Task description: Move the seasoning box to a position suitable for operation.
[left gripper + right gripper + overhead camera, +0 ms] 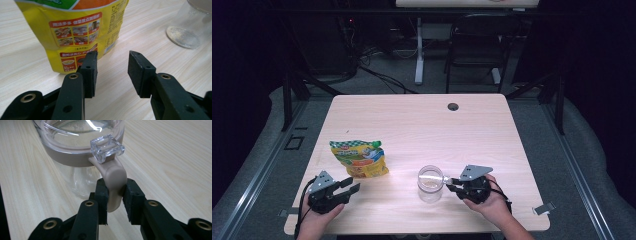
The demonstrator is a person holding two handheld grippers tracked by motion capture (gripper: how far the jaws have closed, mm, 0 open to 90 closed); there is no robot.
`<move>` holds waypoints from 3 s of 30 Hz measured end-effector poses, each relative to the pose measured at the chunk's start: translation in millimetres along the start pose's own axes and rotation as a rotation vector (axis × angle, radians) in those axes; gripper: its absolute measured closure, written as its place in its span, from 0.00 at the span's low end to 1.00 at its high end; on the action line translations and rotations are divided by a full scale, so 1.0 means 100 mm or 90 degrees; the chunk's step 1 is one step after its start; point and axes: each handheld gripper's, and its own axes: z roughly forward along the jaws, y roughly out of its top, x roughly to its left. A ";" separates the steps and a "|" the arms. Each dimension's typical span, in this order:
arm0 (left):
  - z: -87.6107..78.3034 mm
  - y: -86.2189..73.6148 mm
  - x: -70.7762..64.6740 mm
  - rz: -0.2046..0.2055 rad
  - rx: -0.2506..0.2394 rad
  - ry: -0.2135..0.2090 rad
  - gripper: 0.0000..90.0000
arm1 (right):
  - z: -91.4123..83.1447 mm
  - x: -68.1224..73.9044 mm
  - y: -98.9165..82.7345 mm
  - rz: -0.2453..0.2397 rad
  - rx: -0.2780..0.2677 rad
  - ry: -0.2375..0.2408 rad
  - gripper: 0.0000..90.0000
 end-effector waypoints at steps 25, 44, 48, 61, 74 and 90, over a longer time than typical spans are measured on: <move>0.18 0.14 -0.26 0.055 0.007 -0.049 0.66 | -0.12 0.06 0.17 0.114 0.081 -0.006 0.78; 0.36 0.40 -0.60 0.069 0.017 -0.099 0.65 | -0.40 0.09 0.46 0.199 0.049 -0.034 0.75; 0.42 0.51 -0.68 0.073 0.011 -0.094 0.63 | -0.43 0.09 0.55 0.201 0.024 -0.054 0.74; 0.68 0.85 -0.90 0.081 0.012 -0.148 0.73 | -0.44 0.15 0.64 0.267 0.012 -0.065 0.86; 0.74 0.75 -0.92 0.084 0.041 -0.162 0.86 | -0.31 0.13 0.57 0.271 0.039 -0.045 0.94; 0.76 0.72 -1.01 0.106 0.056 -0.181 0.95 | -0.31 0.10 0.53 0.272 0.031 -0.037 0.95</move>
